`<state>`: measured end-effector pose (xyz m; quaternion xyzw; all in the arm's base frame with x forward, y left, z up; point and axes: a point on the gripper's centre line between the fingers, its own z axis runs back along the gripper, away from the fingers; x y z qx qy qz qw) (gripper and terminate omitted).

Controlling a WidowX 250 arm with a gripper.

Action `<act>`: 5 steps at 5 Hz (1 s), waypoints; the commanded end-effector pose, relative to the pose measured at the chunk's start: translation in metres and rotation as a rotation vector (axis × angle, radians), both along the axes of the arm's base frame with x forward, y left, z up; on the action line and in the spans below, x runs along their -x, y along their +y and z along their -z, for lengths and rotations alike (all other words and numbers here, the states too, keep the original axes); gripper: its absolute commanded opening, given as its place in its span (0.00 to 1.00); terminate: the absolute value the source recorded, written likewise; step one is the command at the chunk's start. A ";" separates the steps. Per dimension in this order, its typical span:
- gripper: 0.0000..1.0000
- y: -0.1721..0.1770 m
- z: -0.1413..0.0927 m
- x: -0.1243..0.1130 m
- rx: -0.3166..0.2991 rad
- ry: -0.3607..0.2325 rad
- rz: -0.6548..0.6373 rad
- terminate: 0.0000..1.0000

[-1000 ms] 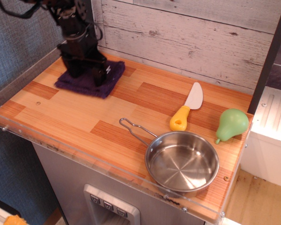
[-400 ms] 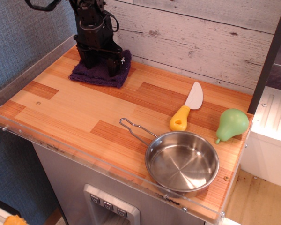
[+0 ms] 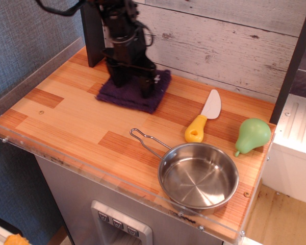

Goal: Move the towel closer to the knife.

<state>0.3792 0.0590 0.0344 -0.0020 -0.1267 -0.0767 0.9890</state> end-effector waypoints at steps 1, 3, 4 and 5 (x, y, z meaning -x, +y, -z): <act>1.00 -0.007 -0.075 -0.006 -0.020 -0.106 -0.004 0.00; 1.00 -0.013 -0.102 0.031 0.004 -0.075 -0.063 0.00; 1.00 -0.022 -0.102 0.073 0.035 -0.039 -0.105 0.00; 1.00 -0.026 -0.099 0.092 0.039 -0.015 -0.111 0.00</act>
